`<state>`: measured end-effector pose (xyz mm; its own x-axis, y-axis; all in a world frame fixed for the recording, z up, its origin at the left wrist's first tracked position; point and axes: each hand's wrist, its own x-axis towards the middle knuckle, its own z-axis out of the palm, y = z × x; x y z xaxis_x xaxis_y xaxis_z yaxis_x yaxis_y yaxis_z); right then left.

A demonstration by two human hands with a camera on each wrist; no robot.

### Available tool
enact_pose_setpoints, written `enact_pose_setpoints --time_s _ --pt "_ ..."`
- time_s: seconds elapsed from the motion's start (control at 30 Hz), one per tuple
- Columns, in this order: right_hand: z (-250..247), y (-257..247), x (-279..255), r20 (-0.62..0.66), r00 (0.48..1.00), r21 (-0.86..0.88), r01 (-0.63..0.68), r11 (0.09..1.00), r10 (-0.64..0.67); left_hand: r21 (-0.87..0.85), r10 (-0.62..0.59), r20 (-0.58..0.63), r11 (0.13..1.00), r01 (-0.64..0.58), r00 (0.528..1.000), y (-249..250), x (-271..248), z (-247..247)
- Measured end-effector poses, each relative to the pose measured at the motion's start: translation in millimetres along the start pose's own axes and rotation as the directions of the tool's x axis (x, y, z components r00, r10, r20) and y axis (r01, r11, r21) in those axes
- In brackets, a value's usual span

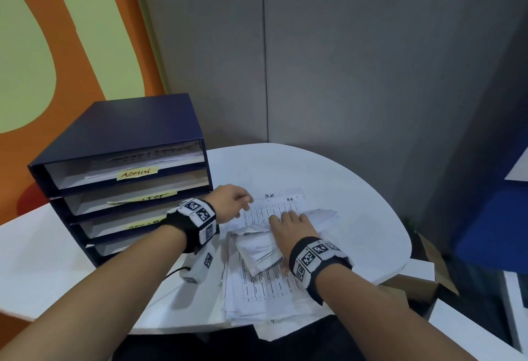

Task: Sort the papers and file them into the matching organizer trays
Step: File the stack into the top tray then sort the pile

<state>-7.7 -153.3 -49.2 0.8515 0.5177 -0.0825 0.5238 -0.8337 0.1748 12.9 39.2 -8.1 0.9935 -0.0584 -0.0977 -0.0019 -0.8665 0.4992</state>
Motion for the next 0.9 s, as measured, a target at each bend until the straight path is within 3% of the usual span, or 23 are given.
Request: enact_pose_setpoints --time_s 0.07,0.27,0.4,0.53,0.67,0.8,0.9 --pt "-1 2 0 0.010 1.000 0.039 0.004 0.999 -0.005 0.101 -0.031 -0.026 0.994 0.033 0.999 2 14 8" --pt "6 3 -3 -0.057 0.998 0.017 -0.023 1.000 0.024 0.377 -0.189 0.053 0.913 0.156 0.981 -4 44 43" --pt "10 6 -1 -0.052 0.998 0.021 -0.042 0.999 0.043 0.422 -0.174 -0.026 0.891 0.168 0.984 -14 49 50" --pt "10 8 2 -0.021 0.999 0.026 -0.041 0.999 0.041 0.340 -0.110 -0.101 0.930 0.138 0.989 -15 48 44" --pt "10 7 3 -0.041 0.998 0.025 -0.048 0.999 0.049 0.362 -0.145 -0.048 0.919 0.152 0.988 -13 47 44" --pt "9 6 1 -0.009 0.999 0.020 -0.046 0.999 0.046 0.490 -0.154 0.091 0.867 0.090 0.984 -8 49 47" --pt "10 7 0 0.017 0.999 0.019 -0.036 0.999 0.035 0.529 -0.160 0.083 0.844 0.093 0.984 -9 54 48"
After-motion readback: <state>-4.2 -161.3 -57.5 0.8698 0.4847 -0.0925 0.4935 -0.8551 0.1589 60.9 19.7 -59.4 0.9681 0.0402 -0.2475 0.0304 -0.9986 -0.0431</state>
